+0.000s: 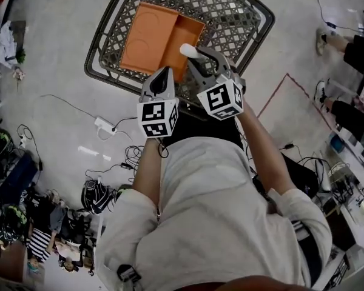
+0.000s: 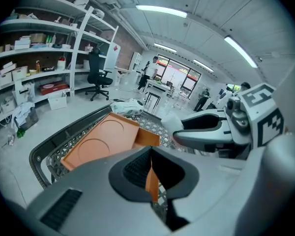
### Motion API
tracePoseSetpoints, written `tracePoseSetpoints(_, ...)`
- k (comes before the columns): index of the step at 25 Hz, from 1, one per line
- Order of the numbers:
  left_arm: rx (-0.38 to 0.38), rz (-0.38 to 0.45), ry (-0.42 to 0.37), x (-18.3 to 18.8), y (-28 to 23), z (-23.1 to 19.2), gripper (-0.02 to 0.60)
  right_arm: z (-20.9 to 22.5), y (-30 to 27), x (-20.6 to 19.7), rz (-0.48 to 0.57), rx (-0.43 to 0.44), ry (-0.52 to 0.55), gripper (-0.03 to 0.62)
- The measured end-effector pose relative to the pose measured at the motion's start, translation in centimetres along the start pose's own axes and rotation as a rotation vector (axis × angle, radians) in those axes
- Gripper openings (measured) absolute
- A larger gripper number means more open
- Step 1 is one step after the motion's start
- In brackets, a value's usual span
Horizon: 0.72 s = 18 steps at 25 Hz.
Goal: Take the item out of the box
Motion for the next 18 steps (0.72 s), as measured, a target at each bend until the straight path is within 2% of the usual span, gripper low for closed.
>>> tracePoseSetpoints(3,-0.026,0.003,-0.033,0.7,0.1,0.7,0.011,0.3,1.2,0.2,0.036,-0.06,-0.104,0.124)
tracePoseSetpoints(7,-0.073,0.001,-0.089,1.7,0.4,1.7,0.011,0.6,2.9,0.7,0.114,-0.141,-0.297,0.124)
tracePoseSetpoints(11,-0.12,0.001,-0.134,2.5,0.8,3.0,0.011,0.7,4.8,0.7,0.15,-0.22,-0.461,0.124)
tracePoseSetpoints(18,-0.167,-0.014,-0.181,2.6,1.3,5.5,0.011,0.5,8.1,1.2,0.211,-0.294,-0.537,0.124)
Point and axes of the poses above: the fingertips, and each gripper's own axes: y backward along the fingers, z to its right, x out of its top, the point moved 5 cm from there along y, backward along the fingers, and after that the axes turned 15 degrees about y, right-handed, at the moved point
